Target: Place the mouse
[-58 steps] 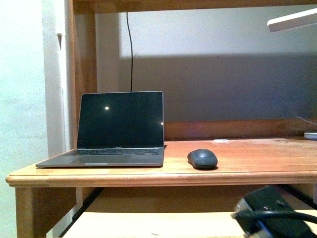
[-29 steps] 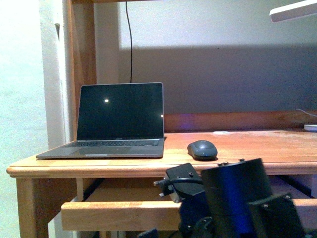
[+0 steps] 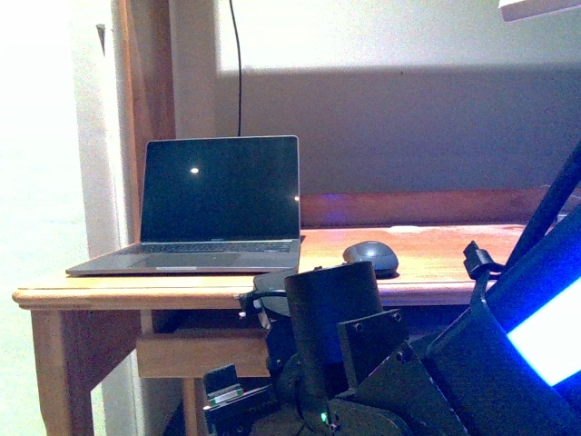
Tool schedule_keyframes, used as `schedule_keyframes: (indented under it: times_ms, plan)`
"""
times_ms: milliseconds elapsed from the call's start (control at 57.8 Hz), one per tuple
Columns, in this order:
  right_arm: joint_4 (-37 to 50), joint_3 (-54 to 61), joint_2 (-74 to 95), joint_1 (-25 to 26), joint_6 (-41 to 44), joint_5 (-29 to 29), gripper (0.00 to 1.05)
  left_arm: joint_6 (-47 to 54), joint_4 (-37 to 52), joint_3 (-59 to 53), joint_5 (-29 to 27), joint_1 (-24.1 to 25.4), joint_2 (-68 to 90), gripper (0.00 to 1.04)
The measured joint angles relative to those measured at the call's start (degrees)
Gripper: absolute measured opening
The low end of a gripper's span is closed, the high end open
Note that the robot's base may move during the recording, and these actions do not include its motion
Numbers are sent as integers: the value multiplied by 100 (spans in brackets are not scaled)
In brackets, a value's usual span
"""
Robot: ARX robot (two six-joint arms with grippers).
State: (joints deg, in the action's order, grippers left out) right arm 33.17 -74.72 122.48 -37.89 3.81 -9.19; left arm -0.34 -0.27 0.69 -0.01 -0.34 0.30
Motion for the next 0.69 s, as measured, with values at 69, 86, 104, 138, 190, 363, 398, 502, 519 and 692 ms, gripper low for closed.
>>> schedule_keyframes:
  times_ms: [69, 86, 104, 138, 190, 363, 398, 502, 519, 692]
  plan:
    - [70, 168, -105, 68, -2, 44, 97, 0, 0, 0, 0, 0, 0, 97]
    - [70, 208, -131, 90, -4, 50, 97, 0, 0, 0, 0, 0, 0, 97]
    - [70, 304, -208, 133, -17, 77, 97, 0, 0, 0, 0, 0, 0, 97]
    - [70, 463, -339, 210, -28, 103, 97, -2, 0, 0, -2, 0, 0, 97]
    - [70, 715, -573, 334, -37, 181, 97, 0, 0, 0, 0, 0, 0, 97]
    - [162, 1952, -1917, 979, -181, 678, 97, 0, 0, 0, 0, 0, 0, 97]
    - [184, 2208, -2210, 1108, -212, 787, 97, 0, 0, 0, 0, 0, 0, 97]
    - [184, 3060, -3237, 1445, -334, 1198, 97, 0, 0, 0, 0, 0, 0, 97]
    - [175, 3145, -3342, 1471, -356, 1239, 97, 0, 0, 0, 0, 0, 0, 97]
    - [-229, 4400, -5160, 1781, -619, 1958, 97, 0, 0, 0, 0, 0, 0, 97]
